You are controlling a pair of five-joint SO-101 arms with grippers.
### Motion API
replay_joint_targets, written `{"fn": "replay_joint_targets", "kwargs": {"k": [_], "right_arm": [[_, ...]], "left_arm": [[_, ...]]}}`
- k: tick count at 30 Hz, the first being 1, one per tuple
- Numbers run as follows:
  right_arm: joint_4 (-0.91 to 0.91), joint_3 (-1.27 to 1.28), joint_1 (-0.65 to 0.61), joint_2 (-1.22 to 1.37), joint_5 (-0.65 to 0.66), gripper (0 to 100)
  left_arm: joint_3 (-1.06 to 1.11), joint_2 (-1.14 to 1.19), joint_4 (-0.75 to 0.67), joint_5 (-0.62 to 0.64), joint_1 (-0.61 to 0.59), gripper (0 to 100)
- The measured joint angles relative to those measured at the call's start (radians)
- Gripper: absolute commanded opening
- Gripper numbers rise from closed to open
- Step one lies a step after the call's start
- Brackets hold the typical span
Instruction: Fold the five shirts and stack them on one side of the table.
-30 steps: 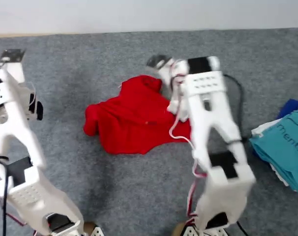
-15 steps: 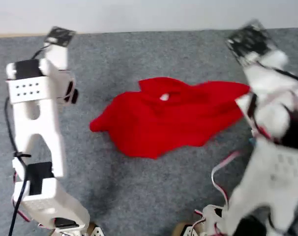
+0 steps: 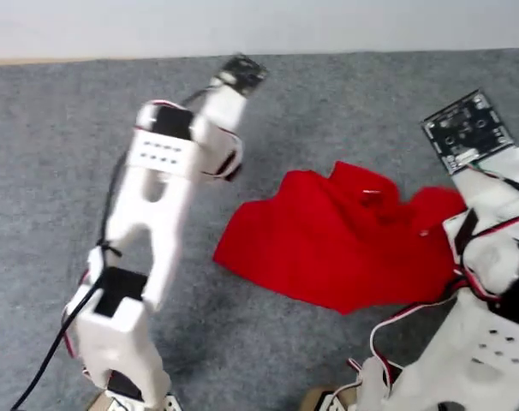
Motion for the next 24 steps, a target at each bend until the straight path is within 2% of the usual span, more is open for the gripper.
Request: {"fn": "replay_joint_targets", "kwargs": {"k": [4, 11, 14, 18, 19, 24], "right_arm": [[0.000, 0.092, -0.015, -0.041, 0.000, 1.1], [0.000, 0.149, -0.043, -0.078, 0.000, 1.1], [0.000, 0.149, -0.046, -0.080, 0.000, 1.1], [0.000, 0.149, -0.049, -0.080, 0.000, 1.1], [-0.002, 0.149, -0.049, -0.080, 0.000, 1.1], [-0.037, 0.149, -0.049, -0.080, 0.000, 1.1]], "left_arm": [[0.000, 0.098, -0.069, 0.061, 0.063, 24], [0.000, 0.262, -0.072, 0.075, 0.160, 24], [-0.021, 0.324, -0.009, 0.074, 0.178, 20], [-0.098, 0.400, 0.112, 0.000, 0.183, 2], [-0.117, 0.411, 0.146, -0.018, 0.183, 0], [-0.204, 0.419, 0.296, -0.064, 0.143, 0]]}}
